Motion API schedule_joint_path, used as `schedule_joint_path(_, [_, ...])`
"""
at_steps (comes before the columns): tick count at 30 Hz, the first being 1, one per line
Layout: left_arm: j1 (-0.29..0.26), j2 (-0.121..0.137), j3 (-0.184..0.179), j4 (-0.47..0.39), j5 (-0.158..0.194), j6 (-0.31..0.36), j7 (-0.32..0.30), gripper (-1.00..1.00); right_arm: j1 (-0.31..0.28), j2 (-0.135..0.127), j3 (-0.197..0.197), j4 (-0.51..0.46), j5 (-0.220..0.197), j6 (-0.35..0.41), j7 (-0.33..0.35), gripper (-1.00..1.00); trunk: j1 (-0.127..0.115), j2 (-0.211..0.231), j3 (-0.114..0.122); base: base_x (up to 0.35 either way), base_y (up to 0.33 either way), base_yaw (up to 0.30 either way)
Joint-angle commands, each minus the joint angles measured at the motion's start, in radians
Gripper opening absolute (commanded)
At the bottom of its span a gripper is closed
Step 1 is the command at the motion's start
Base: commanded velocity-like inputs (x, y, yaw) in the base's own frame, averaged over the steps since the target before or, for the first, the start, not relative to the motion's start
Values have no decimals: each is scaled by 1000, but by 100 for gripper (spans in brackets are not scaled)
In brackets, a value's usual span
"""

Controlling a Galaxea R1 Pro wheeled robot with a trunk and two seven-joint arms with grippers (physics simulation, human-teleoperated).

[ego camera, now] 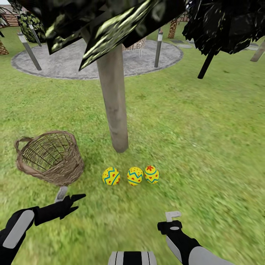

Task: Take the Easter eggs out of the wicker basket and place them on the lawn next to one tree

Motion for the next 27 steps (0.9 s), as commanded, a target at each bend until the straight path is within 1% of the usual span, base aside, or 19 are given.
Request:
schedule_joint_path(1, [0,-1,2,0,-25,4,-8,100,0,-1,9,-2,-9,6,-6,100,-4,7,3,0,0,0])
schedule_joint_path(3, [0,1,4,5,-42,1,-8,100,0,-2,9,-2,-9,6,-6,100,-12,21,9,0,0,0])
schedule_joint_path(6, [0,2,7,35,-46,-7,-8,100,0,-1,9,0,-10,6,-6,100,-23,42,18,0,0,0])
schedule_joint_path(7, [0,3,7,57,-47,-20,-8,100,0,-2,9,7,-10,6,-6,100,-27,49,21,0,0,0])
schedule_joint_path(8, [0,4,7,86,-48,-47,-8,100,0,-3,9,22,-9,6,-6,100,-31,56,25,0,0,0])
schedule_joint_path(9, [0,4,6,96,-49,-62,-8,100,0,-5,9,28,-9,6,-6,100,-35,63,28,0,0,0])
schedule_joint_path(11, [0,3,5,124,-67,-95,-8,100,0,-7,9,34,-7,5,-6,100,-42,77,34,0,0,0])
schedule_joint_path(13, [0,0,4,151,-102,-119,-8,100,0,-8,9,37,-7,5,-6,100,-50,91,40,0,0,0])
schedule_joint_path(15, [0,-12,2,195,-152,-162,-7,100,0,-9,9,39,-8,4,-6,100,-58,105,46,0,0,0])
schedule_joint_path(16, [0,-32,0,234,-198,-216,-7,100,0,-10,9,39,-8,3,-6,100,-62,112,50,0,0,0])
schedule_joint_path(19, [0,-64,-4,296,-286,-309,-8,100,0,-10,9,39,-8,3,-6,100,-73,133,59,0,0,0])
schedule_joint_path(21, [0,-79,-6,321,-309,-329,-7,100,0,-10,9,40,-9,2,-6,100,-81,147,65,0,0,0])
schedule_joint_path(24, [0,-90,-16,338,-327,-348,-5,100,4,-12,8,63,-10,1,-6,100,-92,168,75,0,0,0])
schedule_joint_path(25, [0,-92,-27,349,-332,-360,-5,100,5,-14,8,77,-10,-5,-5,100,-96,175,78,0,0,0])
schedule_joint_path(26, [0,-94,-49,378,-338,-386,-4,100,6,-15,7,97,-10,-25,-5,100,-100,182,81,0,0,0])
schedule_joint_path(27, [0,-102,-86,427,-341,-438,-3,100,7,-17,7,124,-10,-61,-5,100,-104,189,84,0,0,0])
